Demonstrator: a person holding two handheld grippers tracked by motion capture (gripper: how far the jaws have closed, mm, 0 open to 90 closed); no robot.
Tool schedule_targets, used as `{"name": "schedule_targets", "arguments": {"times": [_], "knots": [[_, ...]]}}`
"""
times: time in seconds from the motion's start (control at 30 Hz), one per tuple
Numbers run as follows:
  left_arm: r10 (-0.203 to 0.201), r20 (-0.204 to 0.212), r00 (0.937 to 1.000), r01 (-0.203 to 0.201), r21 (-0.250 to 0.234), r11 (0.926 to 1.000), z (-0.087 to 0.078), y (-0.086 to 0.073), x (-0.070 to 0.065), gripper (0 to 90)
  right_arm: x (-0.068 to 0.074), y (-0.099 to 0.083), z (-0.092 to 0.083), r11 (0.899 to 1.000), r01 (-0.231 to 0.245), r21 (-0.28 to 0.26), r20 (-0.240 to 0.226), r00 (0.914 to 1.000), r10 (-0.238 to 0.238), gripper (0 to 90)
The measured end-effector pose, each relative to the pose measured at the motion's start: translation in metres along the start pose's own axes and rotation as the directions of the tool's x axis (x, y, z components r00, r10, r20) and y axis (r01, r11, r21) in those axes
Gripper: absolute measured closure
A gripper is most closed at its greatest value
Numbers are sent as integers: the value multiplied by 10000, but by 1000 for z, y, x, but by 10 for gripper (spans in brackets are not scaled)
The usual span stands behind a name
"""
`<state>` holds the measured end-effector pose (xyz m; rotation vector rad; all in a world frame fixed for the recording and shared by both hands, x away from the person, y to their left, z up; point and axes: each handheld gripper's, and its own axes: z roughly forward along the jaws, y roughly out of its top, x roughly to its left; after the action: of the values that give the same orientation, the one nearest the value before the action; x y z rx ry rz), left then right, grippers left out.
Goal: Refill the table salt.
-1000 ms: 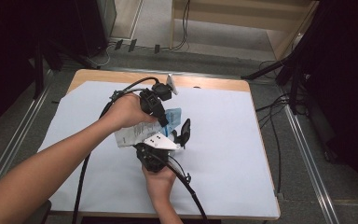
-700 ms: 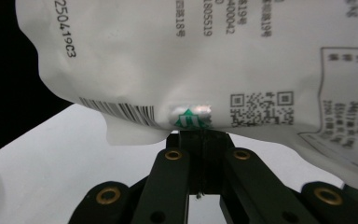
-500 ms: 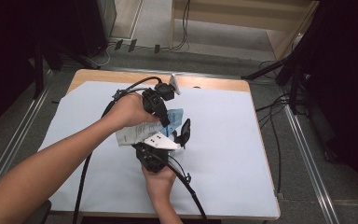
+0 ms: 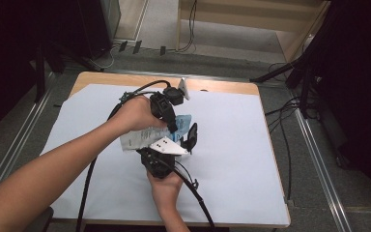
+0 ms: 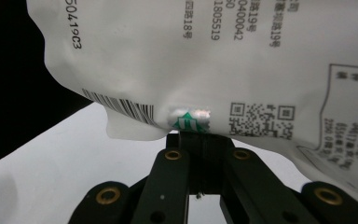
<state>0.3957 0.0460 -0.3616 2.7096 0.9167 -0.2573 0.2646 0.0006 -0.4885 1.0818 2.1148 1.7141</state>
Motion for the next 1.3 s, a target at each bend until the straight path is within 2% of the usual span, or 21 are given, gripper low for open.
{"name": "schedule_targets", "arguments": {"times": [0.2, 0.47, 0.6, 0.77, 1.07, 1.3], "knots": [[73, -19, 10000, -74, -157, 9998, -1, 0, -1, 890, 1, 0, 1, 9999, 151, 3, -3, 9999, -151, 900], [15, -159, 9999, -17, -140, 9999, 0, 0, -1, 900, 2, 0, 2, 10000, 73, 14, 5, 10000, -73, 900], [-79, -155, 9998, 72, -411, 9991, -4, 0, 0, 900, 2, -1, 2, 9998, 186, 40, 27, 9998, -186, 900], [-96, -189, 9998, 92, -184, 9998, -1, 3, -2, 900, 3, -1, 3, 9998, 204, 63, -15, 9998, -204, 900], [-98, -338, 9994, 94, -137, 9999, -2, 4, -3, 900, 3, 0, 2, 9999, 150, 16, -79, 9999, -150, 900], [-62, -296, 9995, 58, -141, 9999, -1, 5, -3, 900, 2, 0, 2, 9999, 168, 30, -55, 9998, -168, 900]]}}
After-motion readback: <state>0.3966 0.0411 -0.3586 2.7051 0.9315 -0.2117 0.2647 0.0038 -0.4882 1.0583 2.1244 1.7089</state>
